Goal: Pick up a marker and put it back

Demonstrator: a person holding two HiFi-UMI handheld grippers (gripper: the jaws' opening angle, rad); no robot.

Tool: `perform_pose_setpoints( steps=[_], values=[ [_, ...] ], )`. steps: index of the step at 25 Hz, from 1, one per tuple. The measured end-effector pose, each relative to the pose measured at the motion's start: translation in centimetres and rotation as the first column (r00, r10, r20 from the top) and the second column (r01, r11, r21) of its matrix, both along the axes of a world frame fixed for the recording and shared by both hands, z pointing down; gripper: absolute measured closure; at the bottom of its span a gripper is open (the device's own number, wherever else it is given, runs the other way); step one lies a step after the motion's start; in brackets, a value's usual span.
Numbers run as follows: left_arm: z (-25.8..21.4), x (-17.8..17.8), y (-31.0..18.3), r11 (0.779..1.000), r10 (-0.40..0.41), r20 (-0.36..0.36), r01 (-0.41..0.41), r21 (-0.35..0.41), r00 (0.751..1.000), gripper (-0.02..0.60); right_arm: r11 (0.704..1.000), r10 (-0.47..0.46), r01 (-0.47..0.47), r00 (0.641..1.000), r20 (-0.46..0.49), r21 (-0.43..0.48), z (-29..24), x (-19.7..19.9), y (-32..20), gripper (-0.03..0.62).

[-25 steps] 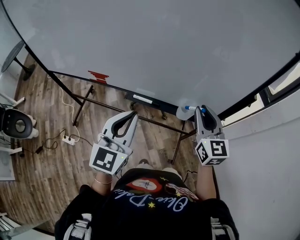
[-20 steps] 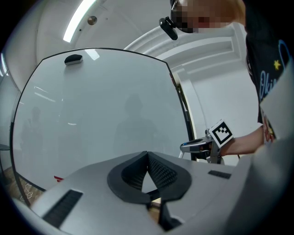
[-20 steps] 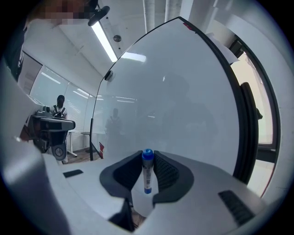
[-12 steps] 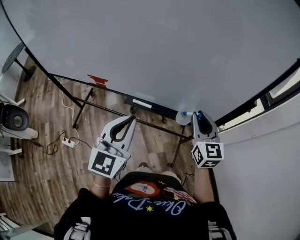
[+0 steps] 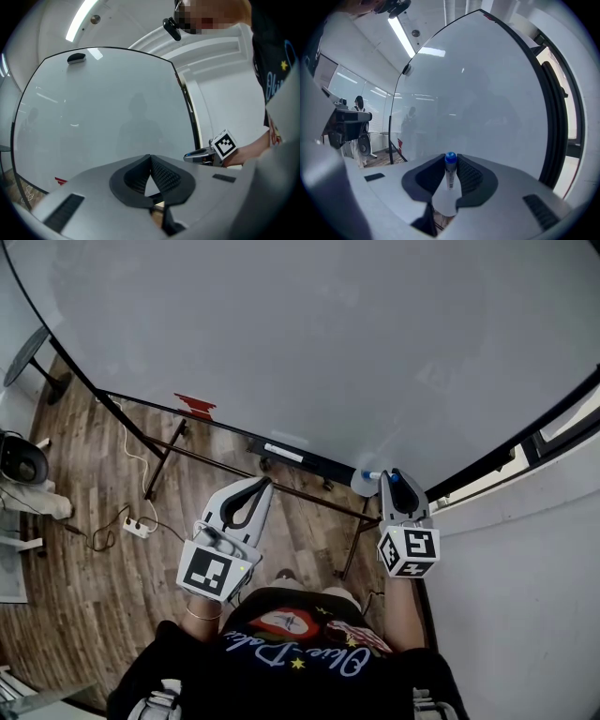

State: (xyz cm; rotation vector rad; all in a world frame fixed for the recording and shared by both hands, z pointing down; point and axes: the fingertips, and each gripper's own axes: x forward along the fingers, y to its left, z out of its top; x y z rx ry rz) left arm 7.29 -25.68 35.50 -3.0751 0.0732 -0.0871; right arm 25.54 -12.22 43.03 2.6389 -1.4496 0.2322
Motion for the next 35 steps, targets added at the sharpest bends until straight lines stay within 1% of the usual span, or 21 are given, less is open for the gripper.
perform_pose_setpoints(
  steps=[9, 15, 35],
  values=[
    [0.1, 0.6, 0.3, 1.000, 0.001, -0.001, -0.001, -0.002, 1.000, 0.578, 1.000, 0.000, 0.000, 1.000, 0.013, 0.012, 1.0, 0.3, -0.2, 0.519],
    [0.0, 0.8, 0.5, 1.000, -0.001, 0.000, 0.001, -0.003, 1.000, 0.578, 1.000, -0.003, 0.003, 1.000, 0.004, 0.015, 1.2, 0.3, 0.0, 0.519],
    [-0.3, 0.8, 1.2, 1.000, 0.001, -0.006, -0.001, -0.002, 1.000, 0.578, 0.999, -0.010, 0.009, 1.000, -0.010, -0.043, 2.5, -0.9, 0.8, 0.511]
  ],
)
